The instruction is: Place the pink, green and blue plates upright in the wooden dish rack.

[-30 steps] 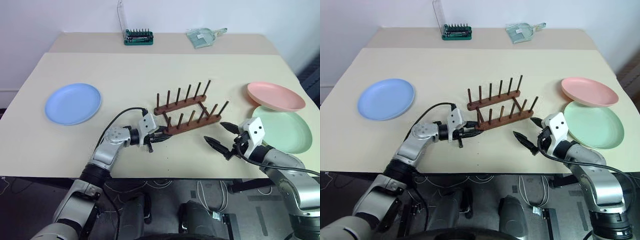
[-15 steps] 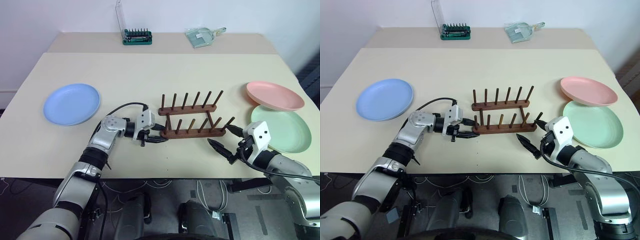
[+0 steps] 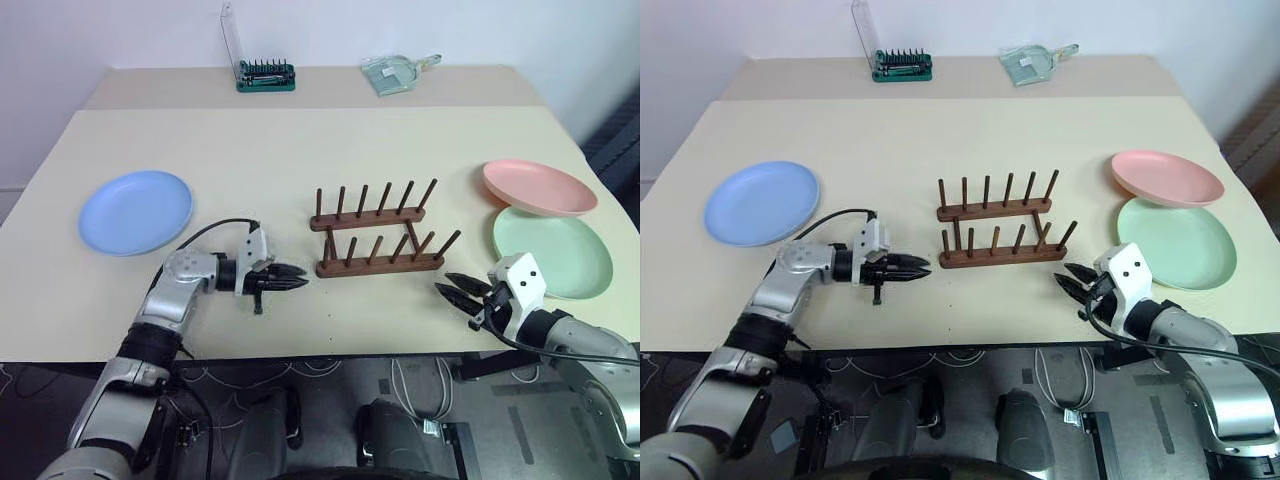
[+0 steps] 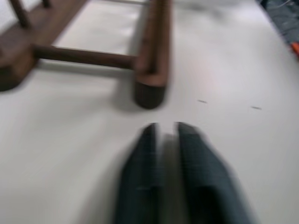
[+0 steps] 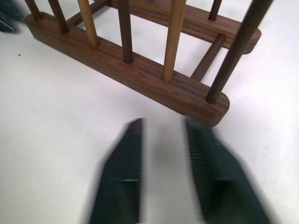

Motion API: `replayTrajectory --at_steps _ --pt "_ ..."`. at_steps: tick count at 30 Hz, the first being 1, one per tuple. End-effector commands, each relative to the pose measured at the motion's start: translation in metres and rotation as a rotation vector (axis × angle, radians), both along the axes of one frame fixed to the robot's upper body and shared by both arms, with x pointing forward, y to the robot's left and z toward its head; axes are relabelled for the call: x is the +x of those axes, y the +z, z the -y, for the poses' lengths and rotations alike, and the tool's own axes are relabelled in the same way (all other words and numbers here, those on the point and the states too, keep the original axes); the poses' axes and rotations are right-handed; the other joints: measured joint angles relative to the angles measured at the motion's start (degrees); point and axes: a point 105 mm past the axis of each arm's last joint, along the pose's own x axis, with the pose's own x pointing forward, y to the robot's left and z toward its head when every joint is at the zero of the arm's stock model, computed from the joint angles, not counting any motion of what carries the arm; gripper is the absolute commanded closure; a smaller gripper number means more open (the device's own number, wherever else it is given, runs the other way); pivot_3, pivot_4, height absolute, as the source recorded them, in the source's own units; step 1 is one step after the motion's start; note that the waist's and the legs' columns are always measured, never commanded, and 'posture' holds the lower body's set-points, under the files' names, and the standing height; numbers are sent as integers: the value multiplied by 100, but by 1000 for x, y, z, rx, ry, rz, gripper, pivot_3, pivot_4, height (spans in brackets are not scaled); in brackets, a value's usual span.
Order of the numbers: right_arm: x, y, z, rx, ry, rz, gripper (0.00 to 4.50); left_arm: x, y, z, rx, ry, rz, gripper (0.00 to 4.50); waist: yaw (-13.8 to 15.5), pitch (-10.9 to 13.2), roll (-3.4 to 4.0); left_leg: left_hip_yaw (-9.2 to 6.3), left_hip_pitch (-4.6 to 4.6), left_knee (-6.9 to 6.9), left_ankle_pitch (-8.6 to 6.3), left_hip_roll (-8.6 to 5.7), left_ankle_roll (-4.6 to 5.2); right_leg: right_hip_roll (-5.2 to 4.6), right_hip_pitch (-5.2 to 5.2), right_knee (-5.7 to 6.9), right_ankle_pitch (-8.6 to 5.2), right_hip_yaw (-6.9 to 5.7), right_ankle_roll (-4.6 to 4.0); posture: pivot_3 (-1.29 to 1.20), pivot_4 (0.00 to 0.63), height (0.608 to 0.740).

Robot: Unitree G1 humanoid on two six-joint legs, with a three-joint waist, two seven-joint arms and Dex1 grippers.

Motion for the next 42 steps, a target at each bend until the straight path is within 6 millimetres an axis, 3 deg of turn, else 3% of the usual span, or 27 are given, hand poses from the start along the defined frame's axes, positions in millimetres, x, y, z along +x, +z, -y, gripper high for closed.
replayTrajectory --at_steps 1,6,10,14,23,37,42 --pt "-1 0 3 -49 11 -1 4479 -14 12 10 -8 -62 32 4500 9 0 0 -1 -1 0 0 -1 -1 -1 -6 -1 0 0 0 0 150 736" --pt "10 -14 10 -140 -28 -27 4479 -16 10 32 27 -26 78 4500 8 0 0 0 0 1 6 -4 -11 -3 0 -5 0 0 0 0 150 736" --pt "21 -23 -1 -165 -7 -33 4479 -16 7 39 5 45 62 4500 -41 -1 1 1 0 -2 8 -2 -14 0 5 2 0 4 0 0 150 736" --pt "36 -23 -1 -188 -30 -3 4479 4 -2 36 26 158 106 4500 -29 -1 1 0 7 0 9 2 -14 4 8 3 0 4 0 0 150 736" --pt "52 -21 -3 -219 -15 33 4479 10 -8 32 21 225 152 4500 -21 -4 1 0 11 3 10 1 -16 1 12 3 1 3 -1 0 150 736" --pt "87 -13 -9 -247 -39 128 4479 43 9 31 9 352 247 4500 -20 -8 2 1 13 5 12 0 -19 2 19 7 2 2 -1 0 150 736" --pt "91 -10 -14 -242 -24 143 4479 47 10 29 18 368 267 4500 -14 -8 2 1 11 5 13 -2 -20 2 19 6 1 2 0 0 150 736"
